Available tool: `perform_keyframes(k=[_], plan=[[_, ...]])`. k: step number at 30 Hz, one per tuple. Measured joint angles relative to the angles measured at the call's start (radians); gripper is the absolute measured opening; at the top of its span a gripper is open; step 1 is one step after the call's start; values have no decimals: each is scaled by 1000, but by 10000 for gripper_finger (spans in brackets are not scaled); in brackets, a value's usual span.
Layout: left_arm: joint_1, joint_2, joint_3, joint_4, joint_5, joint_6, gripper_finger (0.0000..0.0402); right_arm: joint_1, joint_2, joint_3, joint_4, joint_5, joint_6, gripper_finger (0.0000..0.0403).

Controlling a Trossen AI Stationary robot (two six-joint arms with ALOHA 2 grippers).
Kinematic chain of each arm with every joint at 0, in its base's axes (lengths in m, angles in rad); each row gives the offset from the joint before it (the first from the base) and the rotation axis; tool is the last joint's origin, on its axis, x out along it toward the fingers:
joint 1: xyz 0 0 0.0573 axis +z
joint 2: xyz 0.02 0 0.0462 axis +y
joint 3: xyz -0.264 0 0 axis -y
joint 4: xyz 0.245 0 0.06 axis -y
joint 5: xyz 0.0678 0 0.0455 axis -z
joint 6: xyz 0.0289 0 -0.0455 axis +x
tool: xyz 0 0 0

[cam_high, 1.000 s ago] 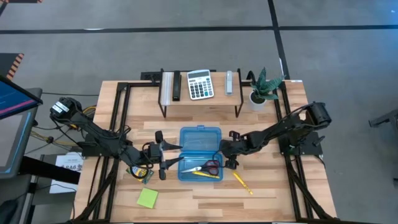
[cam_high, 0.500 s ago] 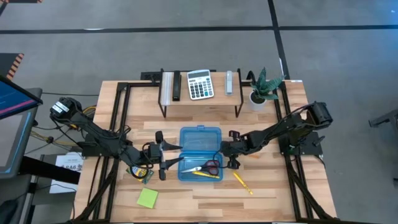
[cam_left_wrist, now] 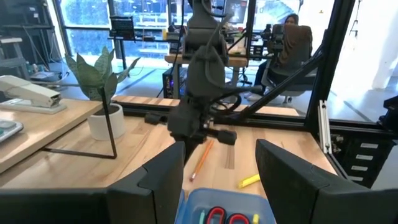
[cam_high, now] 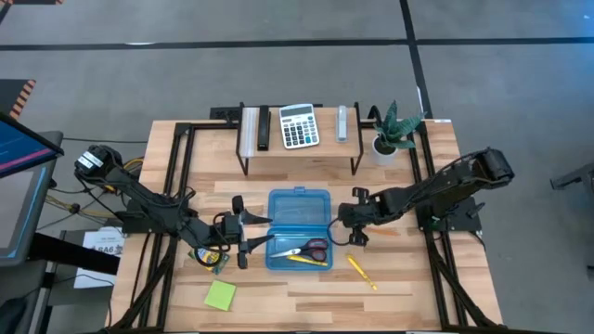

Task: Pack school essentials
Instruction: Put the orange pencil into the blue supply box

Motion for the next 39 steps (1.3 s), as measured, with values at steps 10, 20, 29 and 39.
perform_keyframes(k=[10,20,29,39], plan=[[0,0,0,2,-1,0,188,13,-29,2,-13,-51,8,35],[0,0,0,1,-1,-4,188,38,103,3,-8,-79,5,138],[0,0,0,0,-1,-5,188,33,179,14,-19,-76,-3,129],[0,0,0,-8,-1,-5,188,11,173,10,-29,-92,-23,23]])
